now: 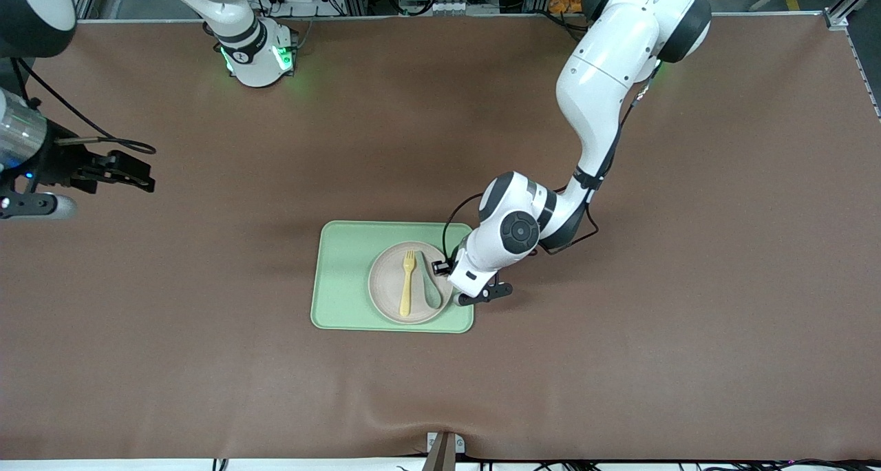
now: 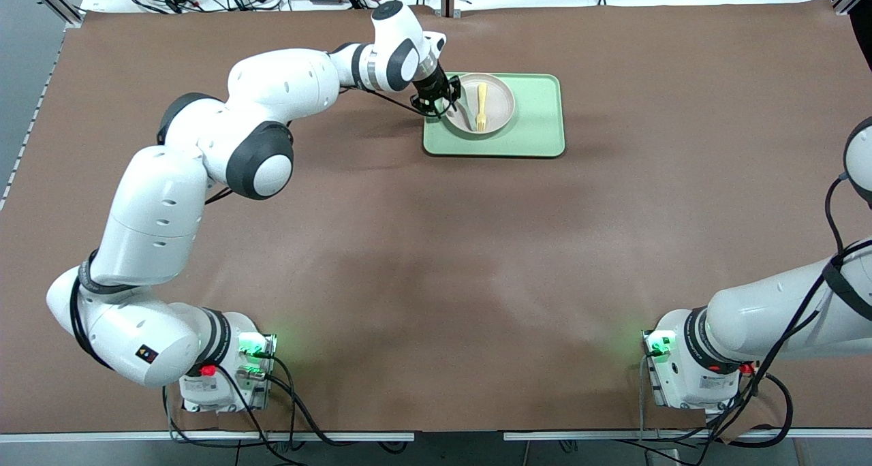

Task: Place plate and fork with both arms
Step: 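Lower the plate onto the tray while the right gripper reaches in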

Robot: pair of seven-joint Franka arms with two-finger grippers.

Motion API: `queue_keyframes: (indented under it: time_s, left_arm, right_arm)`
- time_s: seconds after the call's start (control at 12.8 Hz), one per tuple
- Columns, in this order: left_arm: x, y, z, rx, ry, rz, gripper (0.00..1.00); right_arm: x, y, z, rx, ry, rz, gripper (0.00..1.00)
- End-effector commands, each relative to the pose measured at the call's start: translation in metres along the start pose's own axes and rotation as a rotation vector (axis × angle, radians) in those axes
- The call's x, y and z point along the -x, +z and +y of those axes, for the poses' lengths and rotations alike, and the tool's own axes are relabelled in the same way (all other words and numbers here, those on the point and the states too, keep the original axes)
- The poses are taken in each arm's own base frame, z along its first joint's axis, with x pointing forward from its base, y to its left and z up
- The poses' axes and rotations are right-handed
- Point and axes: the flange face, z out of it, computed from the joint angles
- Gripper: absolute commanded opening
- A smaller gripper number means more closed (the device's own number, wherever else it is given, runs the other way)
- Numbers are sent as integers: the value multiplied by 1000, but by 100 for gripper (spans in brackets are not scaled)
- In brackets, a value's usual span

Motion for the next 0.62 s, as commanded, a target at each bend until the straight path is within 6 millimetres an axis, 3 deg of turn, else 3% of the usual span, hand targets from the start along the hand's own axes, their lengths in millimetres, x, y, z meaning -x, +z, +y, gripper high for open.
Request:
queue_keyframes:
  time_s: [0.0, 0.16, 0.31, 0.47, 0.55]
  left_arm:
    - [0, -53, 16, 21, -1, 26, 100]
    - [-5, -100, 16, 5, -7, -4, 100]
    - [-16, -160, 3, -35, -19, -31, 100]
    - [-9, -225, -10, -142, -5, -8, 100]
    - [-12, -259, -28, -187, -24, 3, 100]
  right_arm:
    - [-32, 11, -27, -9, -21, 14, 100]
    - [-51, 23, -54, -22, -51, 14, 100]
    - [-68, 43, -79, -57, 3, 36, 100]
    - [-84, 76, -117, -71, 8, 57, 100]
    - [-91, 94, -135, -75, 4, 68, 100]
